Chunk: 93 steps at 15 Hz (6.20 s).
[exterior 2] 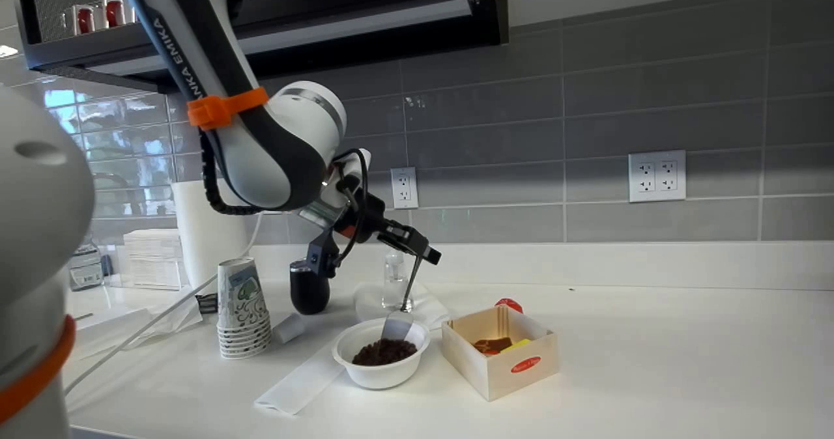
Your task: Use the spoon to stir the beans in the bowl
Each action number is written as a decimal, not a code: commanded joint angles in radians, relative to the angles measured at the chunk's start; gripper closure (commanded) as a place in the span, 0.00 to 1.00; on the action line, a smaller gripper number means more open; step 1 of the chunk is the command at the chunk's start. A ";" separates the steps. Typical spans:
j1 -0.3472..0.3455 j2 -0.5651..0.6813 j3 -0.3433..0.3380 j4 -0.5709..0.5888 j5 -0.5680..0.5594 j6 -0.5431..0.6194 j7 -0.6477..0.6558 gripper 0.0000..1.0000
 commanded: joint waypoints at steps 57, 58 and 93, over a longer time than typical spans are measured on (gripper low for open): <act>0.041 -0.057 0.040 -0.023 -0.119 -0.051 0.149 0.99; 0.044 -0.049 0.039 -0.020 -0.143 -0.076 0.164 0.99; 0.006 -0.026 -0.029 -0.016 0.202 0.013 0.039 0.99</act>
